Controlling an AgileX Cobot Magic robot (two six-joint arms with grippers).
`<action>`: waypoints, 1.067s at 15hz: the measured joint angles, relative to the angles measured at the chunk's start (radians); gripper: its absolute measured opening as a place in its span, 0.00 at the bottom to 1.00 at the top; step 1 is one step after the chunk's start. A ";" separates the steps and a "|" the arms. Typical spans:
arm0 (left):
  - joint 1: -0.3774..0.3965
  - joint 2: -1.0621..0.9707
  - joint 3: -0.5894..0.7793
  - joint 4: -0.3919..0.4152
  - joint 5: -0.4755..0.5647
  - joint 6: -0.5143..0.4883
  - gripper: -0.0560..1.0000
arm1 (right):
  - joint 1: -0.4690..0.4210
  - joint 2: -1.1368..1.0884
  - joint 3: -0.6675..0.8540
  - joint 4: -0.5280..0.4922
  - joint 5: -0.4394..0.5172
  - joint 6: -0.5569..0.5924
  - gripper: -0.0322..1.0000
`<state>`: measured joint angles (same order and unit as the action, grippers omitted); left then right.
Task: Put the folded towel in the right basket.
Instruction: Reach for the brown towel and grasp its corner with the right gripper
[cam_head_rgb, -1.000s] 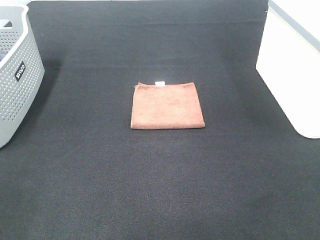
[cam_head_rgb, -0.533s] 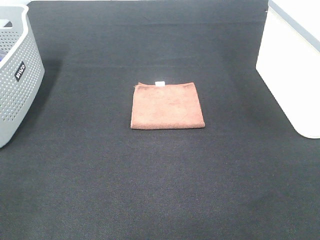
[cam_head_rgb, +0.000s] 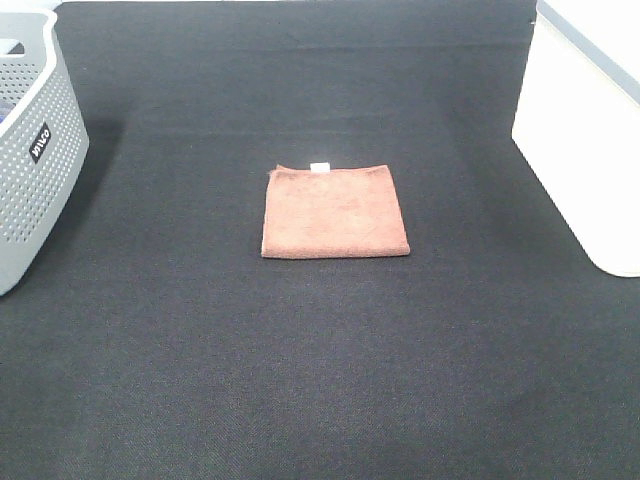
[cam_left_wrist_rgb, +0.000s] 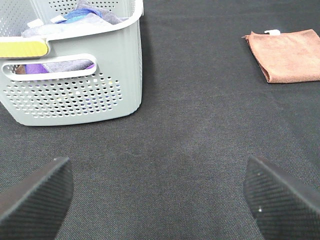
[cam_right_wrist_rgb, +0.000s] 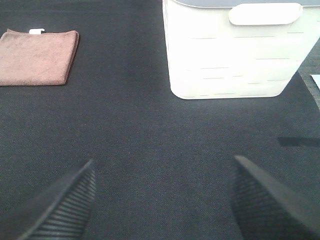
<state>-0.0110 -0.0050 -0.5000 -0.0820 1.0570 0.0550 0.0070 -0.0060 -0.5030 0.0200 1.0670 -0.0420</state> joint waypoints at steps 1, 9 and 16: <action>0.000 0.000 0.000 0.000 0.000 0.000 0.88 | 0.000 0.000 0.000 0.000 0.000 0.000 0.71; 0.000 0.000 0.000 0.000 0.000 0.000 0.88 | 0.000 0.000 0.000 0.000 0.000 0.000 0.71; 0.000 0.000 0.000 0.000 0.000 0.000 0.88 | 0.000 0.216 -0.046 0.006 -0.147 0.000 0.71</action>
<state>-0.0110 -0.0050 -0.5000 -0.0820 1.0570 0.0550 0.0070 0.2100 -0.5490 0.0260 0.9200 -0.0420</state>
